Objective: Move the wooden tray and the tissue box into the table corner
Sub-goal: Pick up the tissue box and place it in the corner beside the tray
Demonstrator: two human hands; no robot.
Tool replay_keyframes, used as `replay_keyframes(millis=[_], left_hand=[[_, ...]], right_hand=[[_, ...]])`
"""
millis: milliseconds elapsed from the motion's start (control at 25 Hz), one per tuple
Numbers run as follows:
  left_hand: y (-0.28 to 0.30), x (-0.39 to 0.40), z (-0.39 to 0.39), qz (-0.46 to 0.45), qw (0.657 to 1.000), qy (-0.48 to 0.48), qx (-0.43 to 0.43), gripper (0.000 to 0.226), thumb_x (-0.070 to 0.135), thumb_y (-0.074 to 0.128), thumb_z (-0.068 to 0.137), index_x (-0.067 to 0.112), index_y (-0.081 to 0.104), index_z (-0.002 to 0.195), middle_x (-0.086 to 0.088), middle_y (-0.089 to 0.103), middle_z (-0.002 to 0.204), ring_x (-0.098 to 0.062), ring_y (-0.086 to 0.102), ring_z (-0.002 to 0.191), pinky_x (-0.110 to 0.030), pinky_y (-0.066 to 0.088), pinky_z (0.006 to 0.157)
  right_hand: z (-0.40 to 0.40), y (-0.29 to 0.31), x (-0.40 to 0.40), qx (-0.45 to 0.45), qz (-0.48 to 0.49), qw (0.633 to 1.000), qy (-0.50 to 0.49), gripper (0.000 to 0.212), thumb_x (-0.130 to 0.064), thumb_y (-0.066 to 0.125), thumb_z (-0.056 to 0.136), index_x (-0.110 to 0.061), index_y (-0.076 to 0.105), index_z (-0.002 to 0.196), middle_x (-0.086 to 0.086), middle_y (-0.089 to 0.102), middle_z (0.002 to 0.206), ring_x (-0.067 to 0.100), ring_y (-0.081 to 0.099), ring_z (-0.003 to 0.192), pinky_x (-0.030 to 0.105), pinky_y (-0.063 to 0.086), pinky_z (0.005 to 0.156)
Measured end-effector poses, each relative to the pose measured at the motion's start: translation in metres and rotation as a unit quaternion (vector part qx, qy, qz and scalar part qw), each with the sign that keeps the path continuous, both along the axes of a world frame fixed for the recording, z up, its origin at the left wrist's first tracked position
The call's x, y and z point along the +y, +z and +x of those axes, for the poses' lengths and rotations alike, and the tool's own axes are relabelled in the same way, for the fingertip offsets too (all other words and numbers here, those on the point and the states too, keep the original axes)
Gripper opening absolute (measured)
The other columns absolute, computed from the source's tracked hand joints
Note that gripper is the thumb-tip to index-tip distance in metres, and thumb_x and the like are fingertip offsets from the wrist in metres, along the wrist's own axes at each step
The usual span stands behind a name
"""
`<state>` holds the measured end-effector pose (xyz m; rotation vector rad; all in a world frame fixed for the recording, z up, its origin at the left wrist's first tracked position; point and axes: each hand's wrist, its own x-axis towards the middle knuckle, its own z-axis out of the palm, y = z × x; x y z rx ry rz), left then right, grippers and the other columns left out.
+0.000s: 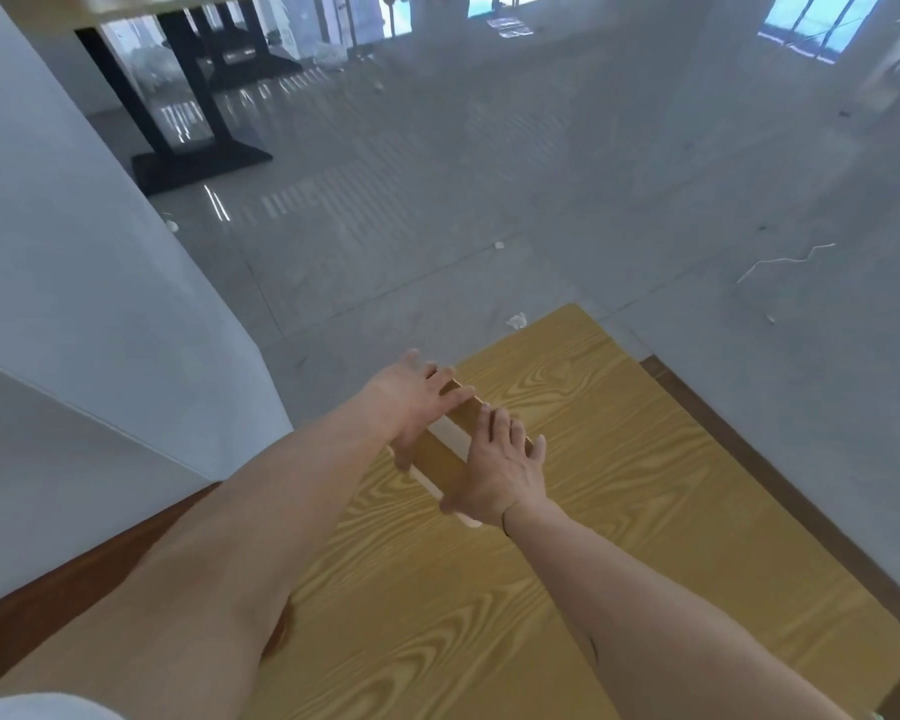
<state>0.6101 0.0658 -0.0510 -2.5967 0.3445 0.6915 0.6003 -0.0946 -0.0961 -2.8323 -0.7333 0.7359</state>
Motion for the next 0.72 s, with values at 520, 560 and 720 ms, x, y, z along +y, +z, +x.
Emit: replay_keyframes(millis=[520,560,720], left_hand=[[0.039,-0.055,-0.105,-0.062,0.974,0.196,-0.097,0.137,0.074,0.071,0.058,0.025,-0.012,0.155,-0.012,0.013,0.156,-0.034,0.018,0.144,-0.047,0.027,0.113],[0.047,-0.059,-0.116,-0.066,0.970,0.207,-0.105,0.136,0.073,0.071,0.059,0.025,-0.012,0.155,-0.012,0.012,0.156,-0.034,0.016,0.144,-0.047,0.026,0.114],[0.073,-0.073,-0.160,-0.080,0.957,0.244,-0.135,0.134,0.072,0.069,0.062,0.023,-0.014,0.155,-0.015,0.008,0.158,-0.034,0.009,0.147,-0.049,0.019,0.117]], right_hand=[[-0.028,0.080,-0.053,-0.094,-0.052,0.975,0.195,0.143,-0.051,0.088,0.058,-0.010,-0.007,0.156,0.007,0.008,0.160,0.030,0.007,0.147,0.061,0.015,0.117],[-0.033,0.089,-0.057,-0.103,-0.045,0.971,0.210,0.141,-0.051,0.088,0.057,-0.011,-0.005,0.155,0.007,0.010,0.159,0.030,0.009,0.146,0.060,0.017,0.117],[-0.055,0.116,-0.069,-0.125,-0.014,0.956,0.266,0.139,-0.050,0.087,0.059,-0.012,-0.005,0.156,0.009,0.006,0.162,0.031,0.006,0.149,0.060,0.011,0.120]])
